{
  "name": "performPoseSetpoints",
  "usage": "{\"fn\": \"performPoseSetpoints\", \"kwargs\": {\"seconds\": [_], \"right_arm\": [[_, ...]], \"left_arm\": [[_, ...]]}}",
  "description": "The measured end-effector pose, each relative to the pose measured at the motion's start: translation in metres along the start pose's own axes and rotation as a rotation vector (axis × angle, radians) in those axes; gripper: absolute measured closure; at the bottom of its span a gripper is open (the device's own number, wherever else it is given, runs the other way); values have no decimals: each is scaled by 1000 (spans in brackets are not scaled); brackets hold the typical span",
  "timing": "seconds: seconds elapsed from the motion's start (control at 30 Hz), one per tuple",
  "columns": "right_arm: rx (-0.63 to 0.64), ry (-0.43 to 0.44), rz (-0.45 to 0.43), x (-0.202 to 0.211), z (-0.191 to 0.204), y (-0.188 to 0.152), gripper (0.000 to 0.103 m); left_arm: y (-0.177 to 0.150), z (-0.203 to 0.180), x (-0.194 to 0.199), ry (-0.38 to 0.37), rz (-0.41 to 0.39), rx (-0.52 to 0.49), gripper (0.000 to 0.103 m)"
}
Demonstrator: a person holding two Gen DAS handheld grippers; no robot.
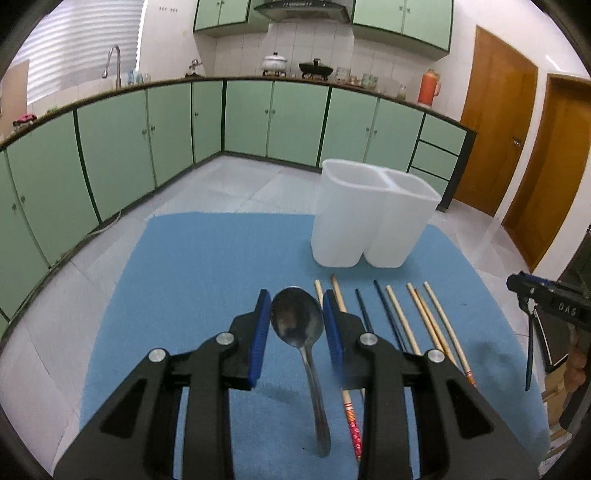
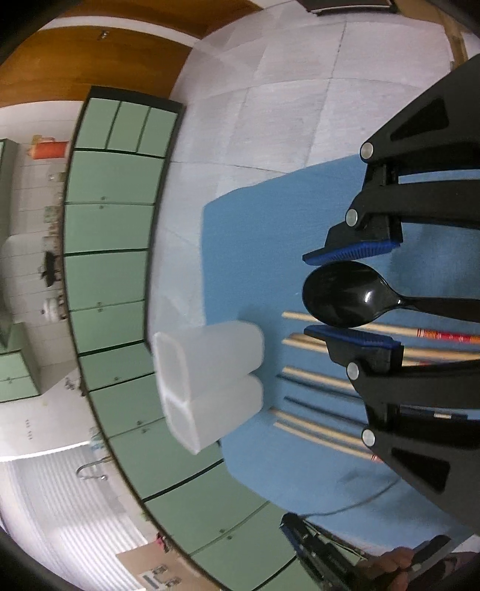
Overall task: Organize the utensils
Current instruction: 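Lift the silver spoon with the left tool while the right tool lifts the black spoon into the holder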
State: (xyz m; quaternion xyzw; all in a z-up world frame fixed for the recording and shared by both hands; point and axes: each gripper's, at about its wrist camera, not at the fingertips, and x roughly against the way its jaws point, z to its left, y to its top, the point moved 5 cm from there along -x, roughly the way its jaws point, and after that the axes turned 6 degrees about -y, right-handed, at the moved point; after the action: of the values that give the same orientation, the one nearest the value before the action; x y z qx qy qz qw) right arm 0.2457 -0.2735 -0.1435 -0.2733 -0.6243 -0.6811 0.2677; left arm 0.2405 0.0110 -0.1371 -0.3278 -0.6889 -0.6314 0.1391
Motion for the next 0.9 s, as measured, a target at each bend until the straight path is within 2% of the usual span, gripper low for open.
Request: {"fn": "performPoseSetpoints", "kwargs": {"seconds": [0.27,0.47,0.57,0.7,0.9], "right_arm": [[19,9,-98,31,11,20,70],[7,19,-210,46,15,45,70],[-8,44,-262,45,20,60,70],[10,32,-321,39,27,81,70],[9,53,-382,18,40,121,70]], "left_arm": [[15,-6,24,-12,-80,-6,76],[39,-11,39,-25,-150,-7,76],[55,-16,44,-30,-187,-12,76],[75,-20,46,-34,-229,-17,76],[112,-26,43,-30,-291,-28,76]]}}
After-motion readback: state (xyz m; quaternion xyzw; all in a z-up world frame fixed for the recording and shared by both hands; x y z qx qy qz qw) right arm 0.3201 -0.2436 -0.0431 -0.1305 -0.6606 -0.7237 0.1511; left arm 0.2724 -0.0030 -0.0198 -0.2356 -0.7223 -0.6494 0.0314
